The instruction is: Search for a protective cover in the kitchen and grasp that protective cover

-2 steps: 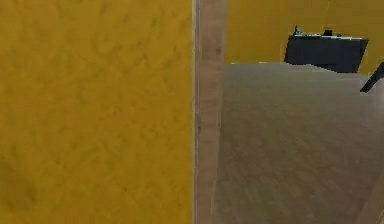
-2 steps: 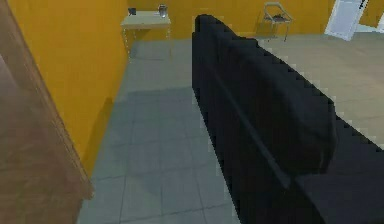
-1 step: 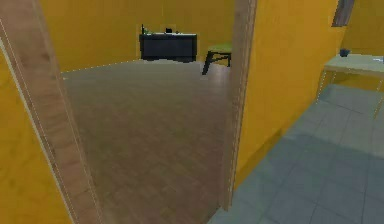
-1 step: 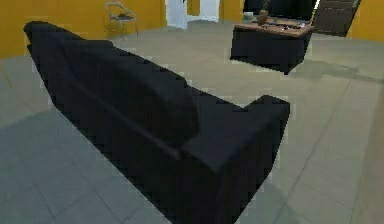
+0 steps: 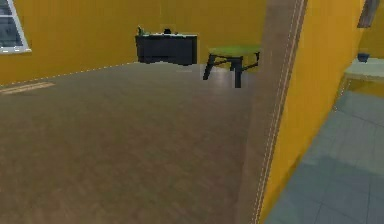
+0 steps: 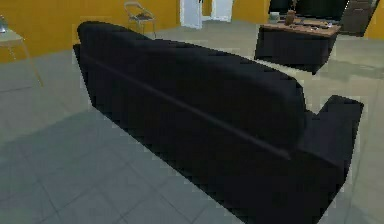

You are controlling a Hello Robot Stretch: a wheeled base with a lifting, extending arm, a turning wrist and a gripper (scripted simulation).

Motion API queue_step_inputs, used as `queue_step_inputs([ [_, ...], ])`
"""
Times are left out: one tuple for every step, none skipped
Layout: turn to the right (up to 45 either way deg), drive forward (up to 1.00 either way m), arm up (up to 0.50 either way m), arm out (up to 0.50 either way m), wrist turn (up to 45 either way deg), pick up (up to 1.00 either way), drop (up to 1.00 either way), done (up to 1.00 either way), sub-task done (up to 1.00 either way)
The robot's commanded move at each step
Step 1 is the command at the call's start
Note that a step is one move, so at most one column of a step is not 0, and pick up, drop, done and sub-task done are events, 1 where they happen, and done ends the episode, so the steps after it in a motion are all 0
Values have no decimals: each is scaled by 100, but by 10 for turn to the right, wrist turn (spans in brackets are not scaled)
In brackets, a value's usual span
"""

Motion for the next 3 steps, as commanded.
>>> queue_step_inputs([
  [390, 0, 0, 0, 0, 0, 0, 0, 0],
  [0, 15, 0, 0, 0, 0, 0, 0, 0],
  [-450, 0, 0, 0, 0, 0, 0, 0, 0],
])
